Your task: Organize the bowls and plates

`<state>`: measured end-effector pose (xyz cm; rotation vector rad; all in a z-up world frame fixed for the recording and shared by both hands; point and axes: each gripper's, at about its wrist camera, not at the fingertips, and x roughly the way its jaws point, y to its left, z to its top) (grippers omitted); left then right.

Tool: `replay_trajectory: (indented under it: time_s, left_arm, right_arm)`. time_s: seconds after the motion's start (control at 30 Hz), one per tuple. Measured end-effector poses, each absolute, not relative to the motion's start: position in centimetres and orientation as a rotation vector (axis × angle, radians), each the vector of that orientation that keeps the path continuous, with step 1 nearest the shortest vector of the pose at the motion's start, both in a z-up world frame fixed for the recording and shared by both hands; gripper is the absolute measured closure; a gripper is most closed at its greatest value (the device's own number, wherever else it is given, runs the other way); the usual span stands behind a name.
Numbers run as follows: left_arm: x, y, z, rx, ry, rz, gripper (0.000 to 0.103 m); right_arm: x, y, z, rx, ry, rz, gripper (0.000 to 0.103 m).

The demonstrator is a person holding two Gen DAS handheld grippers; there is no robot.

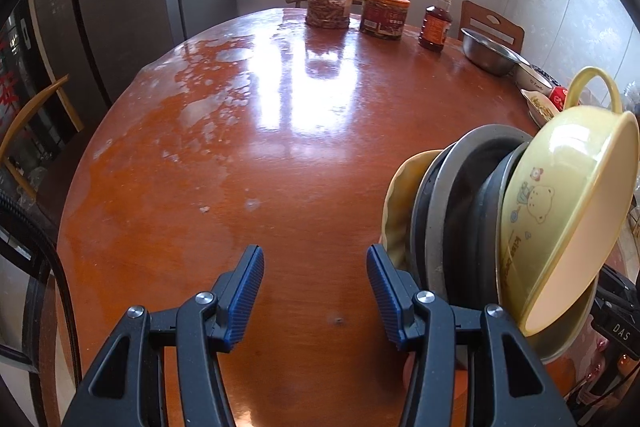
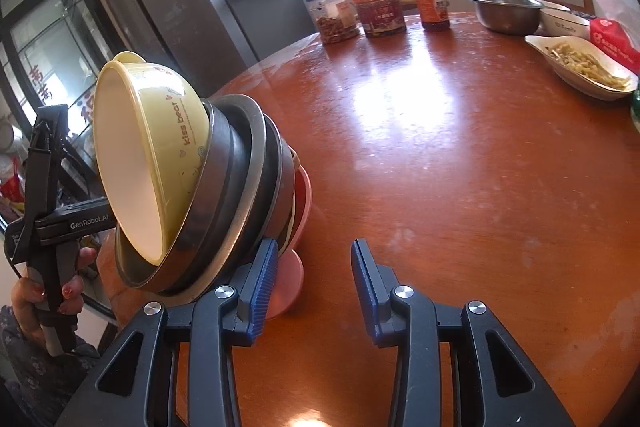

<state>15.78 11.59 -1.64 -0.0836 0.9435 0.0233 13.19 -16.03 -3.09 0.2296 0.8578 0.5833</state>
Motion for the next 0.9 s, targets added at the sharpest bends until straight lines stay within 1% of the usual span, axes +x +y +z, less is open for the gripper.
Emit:
replay_trajectory:
  time_s: [0.43, 0.9]
  left_arm:
    - [16.8, 7.6, -1.6, -0.045, 0.953, -0.014, 0.05]
    - [16.6, 7.4, -1.8, -0.067, 0.954, -0.045, 0.049]
  right_arm:
    - [13.1, -20.1, -3.2, 0.264, 0.852, 0.518, 0.063]
    - [13.1, -20.8, -3.2, 0.282, 0.849, 0.475, 0.063]
